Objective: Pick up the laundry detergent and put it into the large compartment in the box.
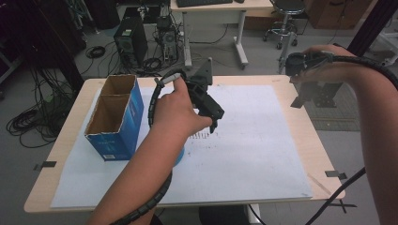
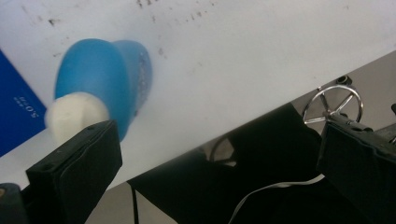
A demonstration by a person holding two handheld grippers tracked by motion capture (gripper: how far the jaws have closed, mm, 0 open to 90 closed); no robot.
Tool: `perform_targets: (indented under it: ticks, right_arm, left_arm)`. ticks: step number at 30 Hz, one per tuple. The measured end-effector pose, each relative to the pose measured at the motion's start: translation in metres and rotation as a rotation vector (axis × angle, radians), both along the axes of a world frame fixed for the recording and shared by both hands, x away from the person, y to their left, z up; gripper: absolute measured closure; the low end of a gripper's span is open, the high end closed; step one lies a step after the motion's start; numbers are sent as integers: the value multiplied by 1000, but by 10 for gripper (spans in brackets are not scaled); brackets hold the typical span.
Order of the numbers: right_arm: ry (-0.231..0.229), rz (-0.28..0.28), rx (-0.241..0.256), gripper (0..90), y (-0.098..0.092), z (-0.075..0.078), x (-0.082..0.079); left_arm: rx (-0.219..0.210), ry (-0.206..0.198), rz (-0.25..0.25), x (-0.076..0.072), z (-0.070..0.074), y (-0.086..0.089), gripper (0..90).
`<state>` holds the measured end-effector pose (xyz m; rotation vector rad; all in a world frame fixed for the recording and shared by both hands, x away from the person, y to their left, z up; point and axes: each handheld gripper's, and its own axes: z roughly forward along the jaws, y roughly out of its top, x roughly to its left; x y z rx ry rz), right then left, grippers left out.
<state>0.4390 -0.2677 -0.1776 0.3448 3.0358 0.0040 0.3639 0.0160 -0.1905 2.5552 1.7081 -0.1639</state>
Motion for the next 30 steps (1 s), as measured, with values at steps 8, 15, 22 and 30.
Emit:
perform_targets:
  ticks: [8, 15, 22, 30]
  right_arm:
    - [4, 4, -5, 51, 3, 1, 0]
    - [1, 6, -6, 51, 4, 3, -1]
    - [3, 4, -10, 51, 3, 2, -1]
    - [4, 3, -15, 51, 2, 1, 0]
  left_arm:
    - [1, -3, 48, 5, 5, 21, 2]
    - [7, -5, 65, 9, 6, 33, 2]
    - [12, -8, 83, 13, 4, 41, 2]
    - [11, -8, 91, 17, 2, 48, 2]
